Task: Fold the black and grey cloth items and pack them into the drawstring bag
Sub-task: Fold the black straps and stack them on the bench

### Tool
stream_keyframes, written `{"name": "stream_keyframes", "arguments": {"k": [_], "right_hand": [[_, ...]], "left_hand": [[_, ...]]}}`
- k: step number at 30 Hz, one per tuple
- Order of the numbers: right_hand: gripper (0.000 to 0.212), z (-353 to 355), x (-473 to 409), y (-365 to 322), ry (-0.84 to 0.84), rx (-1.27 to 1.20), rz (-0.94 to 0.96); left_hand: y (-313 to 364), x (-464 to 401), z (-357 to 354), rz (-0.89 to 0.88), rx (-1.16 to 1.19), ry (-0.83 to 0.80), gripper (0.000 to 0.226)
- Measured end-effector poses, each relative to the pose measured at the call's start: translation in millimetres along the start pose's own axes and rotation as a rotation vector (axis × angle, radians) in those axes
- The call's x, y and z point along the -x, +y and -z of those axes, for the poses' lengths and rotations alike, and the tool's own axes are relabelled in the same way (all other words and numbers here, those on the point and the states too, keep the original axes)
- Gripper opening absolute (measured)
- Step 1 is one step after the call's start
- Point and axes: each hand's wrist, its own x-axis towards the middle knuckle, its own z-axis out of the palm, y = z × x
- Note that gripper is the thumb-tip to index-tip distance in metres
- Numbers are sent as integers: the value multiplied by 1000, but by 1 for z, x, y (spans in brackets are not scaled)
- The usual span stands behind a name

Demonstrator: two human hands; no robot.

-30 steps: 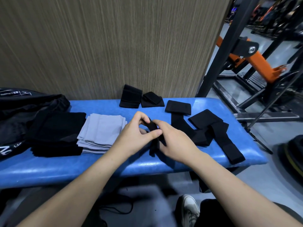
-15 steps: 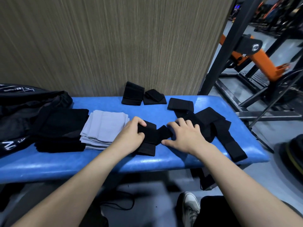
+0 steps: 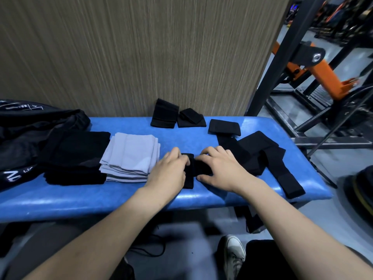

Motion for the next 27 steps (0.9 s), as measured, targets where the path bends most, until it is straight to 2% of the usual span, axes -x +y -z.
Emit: {"name": "stream_keyframes", "arguments": {"k": [1,3,6,9,15,22,24,27], "right_hand": [[60,0,0,0,7,0,1],[59,0,1,-1,10,-2,2],[58,1,-1,-3,-24,-53,3],[56,3,-2,-4,-72,-76,2],[53,5,1,-2,-105,-121,-75],[51,5,-1,-3,-109,-264,-168],[48,5,0,-4,-82,-283,-151],[41,5,2,-7,-17,-314,-104]], "left_hand": [[2,1,0,31,25,-56,29],[4,1,-2,77,24,-103,43],[8,0,-4,116,5,-106,64],[12,0,-6,128,-18,-127,68],[17,1,-7,135,-57,-21,41],[26,-4,-12,129,-215,11,35],[21,-7,-8,120,-161,46,27],[10,-11,-2,150,98,130,10]]}}
